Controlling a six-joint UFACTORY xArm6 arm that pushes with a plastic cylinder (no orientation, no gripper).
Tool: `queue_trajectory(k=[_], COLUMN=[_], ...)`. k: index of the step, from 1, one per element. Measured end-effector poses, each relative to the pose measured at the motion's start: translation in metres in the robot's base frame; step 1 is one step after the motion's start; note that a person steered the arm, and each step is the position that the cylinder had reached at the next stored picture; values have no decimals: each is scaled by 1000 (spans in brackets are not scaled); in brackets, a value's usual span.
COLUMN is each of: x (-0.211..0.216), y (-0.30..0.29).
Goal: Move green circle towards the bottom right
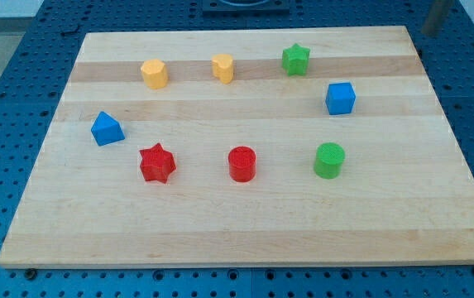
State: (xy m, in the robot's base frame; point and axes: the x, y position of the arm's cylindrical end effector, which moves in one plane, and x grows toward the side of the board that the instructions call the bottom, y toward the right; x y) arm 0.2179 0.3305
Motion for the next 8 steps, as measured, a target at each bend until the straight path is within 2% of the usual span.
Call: queue_trajectory(k=[2,3,5,6,8], x=[99,111,148,199,200], y=[15,15,-57,-65,-218])
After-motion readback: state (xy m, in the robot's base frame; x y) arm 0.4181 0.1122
